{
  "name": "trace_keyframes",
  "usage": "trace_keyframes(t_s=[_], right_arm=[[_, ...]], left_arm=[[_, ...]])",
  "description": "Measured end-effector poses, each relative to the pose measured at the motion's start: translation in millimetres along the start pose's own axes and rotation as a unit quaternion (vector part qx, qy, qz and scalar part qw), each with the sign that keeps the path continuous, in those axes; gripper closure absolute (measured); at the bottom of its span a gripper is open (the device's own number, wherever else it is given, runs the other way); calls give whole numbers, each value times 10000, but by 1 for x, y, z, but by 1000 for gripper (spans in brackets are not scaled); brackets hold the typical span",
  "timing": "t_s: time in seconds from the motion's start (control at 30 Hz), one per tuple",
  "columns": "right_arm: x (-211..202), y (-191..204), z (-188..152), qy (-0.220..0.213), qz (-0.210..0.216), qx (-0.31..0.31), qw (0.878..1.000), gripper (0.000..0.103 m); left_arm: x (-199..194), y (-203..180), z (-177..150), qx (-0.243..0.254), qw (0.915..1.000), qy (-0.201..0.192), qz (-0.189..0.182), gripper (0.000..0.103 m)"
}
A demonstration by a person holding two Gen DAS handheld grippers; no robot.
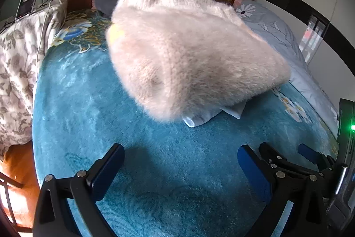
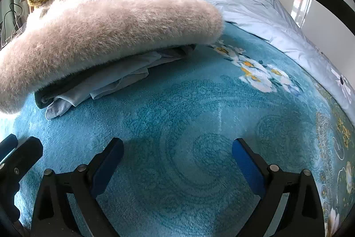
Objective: Fold clothes
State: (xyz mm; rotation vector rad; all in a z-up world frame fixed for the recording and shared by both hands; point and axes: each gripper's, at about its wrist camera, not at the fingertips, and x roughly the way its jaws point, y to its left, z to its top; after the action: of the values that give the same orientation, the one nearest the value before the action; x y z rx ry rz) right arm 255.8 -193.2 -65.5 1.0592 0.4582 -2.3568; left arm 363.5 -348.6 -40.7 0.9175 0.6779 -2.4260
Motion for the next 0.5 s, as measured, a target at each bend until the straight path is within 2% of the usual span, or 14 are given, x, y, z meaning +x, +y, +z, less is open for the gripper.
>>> trace_keyframes(t_s=[0.5], right_arm=[[3,1,0,52,-33,3,10000,2]], left_arm=[[3,4,-2,-62,9999,84,104,0]])
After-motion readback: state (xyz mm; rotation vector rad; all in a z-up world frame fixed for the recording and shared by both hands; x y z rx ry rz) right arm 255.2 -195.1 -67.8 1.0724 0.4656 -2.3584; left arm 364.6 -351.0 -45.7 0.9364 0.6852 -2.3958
